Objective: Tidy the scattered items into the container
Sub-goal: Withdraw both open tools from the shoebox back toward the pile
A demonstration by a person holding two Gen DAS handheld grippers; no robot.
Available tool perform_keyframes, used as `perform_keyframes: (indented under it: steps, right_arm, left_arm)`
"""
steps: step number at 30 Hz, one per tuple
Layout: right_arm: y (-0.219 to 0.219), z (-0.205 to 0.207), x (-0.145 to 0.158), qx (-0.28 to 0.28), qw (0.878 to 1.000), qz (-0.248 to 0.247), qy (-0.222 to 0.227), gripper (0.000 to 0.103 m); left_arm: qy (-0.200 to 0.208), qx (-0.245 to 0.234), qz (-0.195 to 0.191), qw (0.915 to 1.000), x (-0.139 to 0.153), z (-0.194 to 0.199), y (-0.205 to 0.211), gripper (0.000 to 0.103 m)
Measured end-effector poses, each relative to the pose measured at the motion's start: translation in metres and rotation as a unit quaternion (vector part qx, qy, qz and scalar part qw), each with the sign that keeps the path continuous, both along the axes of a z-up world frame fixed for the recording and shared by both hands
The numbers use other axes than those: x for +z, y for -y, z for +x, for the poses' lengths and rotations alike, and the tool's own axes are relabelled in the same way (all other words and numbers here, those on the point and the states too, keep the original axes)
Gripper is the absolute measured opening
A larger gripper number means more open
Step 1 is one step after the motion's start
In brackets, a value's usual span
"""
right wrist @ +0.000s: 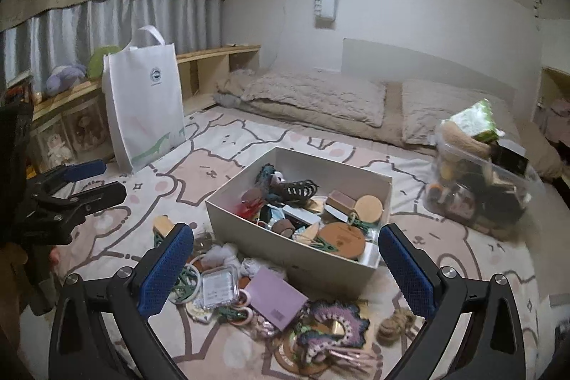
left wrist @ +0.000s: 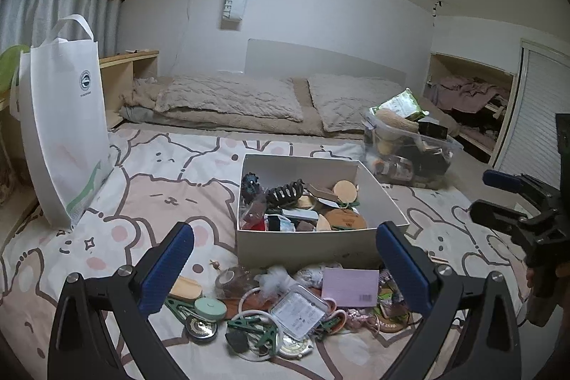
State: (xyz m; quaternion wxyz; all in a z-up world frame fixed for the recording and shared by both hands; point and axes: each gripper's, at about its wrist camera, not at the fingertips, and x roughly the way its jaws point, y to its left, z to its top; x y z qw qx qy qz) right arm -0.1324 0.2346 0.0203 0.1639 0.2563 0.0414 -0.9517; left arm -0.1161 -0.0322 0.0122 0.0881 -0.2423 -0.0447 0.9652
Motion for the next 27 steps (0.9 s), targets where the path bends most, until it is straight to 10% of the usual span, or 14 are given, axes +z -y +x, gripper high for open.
perform_keyframes:
  steps: [27]
  right_arm:
    - [-0.038, 0.059, -0.015, -0.078, 0.996, -0.047, -0.023, 0.103]
  left_arm:
    - [-0.007, 0.012, 0.016, 0.9998, -0.002, 0.036, 0.018, 0.103]
